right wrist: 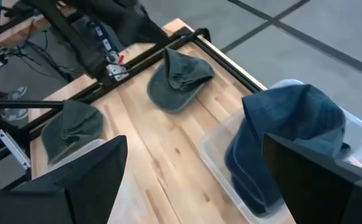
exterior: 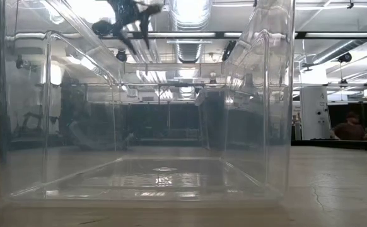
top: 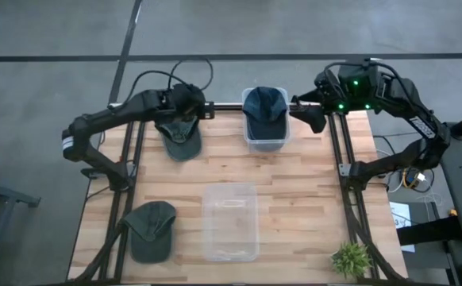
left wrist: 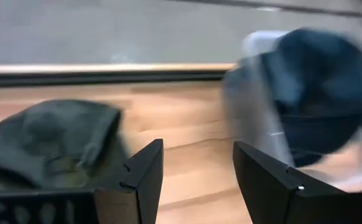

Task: Pick & Place hat
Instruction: Put the top gray cap into the bottom transparent bin

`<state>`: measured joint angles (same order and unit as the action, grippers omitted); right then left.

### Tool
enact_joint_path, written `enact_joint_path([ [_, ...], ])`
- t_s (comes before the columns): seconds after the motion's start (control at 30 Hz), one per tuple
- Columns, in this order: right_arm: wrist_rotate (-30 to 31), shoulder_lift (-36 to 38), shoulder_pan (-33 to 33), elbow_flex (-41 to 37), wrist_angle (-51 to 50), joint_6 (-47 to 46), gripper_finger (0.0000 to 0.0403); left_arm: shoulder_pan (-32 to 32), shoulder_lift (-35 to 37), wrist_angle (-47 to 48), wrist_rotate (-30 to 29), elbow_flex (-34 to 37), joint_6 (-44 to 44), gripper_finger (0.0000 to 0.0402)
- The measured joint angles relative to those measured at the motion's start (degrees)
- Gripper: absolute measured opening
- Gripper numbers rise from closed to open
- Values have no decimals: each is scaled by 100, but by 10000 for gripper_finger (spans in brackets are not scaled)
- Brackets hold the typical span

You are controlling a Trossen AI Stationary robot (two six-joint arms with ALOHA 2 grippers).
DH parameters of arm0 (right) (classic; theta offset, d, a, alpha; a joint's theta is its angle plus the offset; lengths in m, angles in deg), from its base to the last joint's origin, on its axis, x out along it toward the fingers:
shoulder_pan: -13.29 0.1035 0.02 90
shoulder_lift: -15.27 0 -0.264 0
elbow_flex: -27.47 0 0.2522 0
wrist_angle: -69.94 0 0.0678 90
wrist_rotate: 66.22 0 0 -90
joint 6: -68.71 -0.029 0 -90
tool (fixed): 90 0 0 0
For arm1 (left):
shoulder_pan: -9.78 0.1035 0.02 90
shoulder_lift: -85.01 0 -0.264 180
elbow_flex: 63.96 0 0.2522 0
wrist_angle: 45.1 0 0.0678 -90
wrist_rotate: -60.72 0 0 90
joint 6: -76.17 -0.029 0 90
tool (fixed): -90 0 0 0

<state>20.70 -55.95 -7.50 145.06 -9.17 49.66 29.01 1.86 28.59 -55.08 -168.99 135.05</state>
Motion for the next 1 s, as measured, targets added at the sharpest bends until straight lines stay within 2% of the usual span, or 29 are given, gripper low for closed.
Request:
enact_joint_path([
  [0.33, 24, -216, 228, 0, 303, 90, 366, 248, 15, 736, 101, 1579, 1100, 186],
  [0.53, 23, -348, 294, 0, 314, 83, 366, 257, 62, 1115, 700, 2428, 1463, 186],
  [0.67, 7, -365, 375, 0, 315, 102, 366, 257, 105, 1225, 820, 2871, 1755, 186],
  [1.0, 9, -352, 432, 0, 314, 44, 366, 380, 346, 581, 779, 3714, 1927, 186],
])
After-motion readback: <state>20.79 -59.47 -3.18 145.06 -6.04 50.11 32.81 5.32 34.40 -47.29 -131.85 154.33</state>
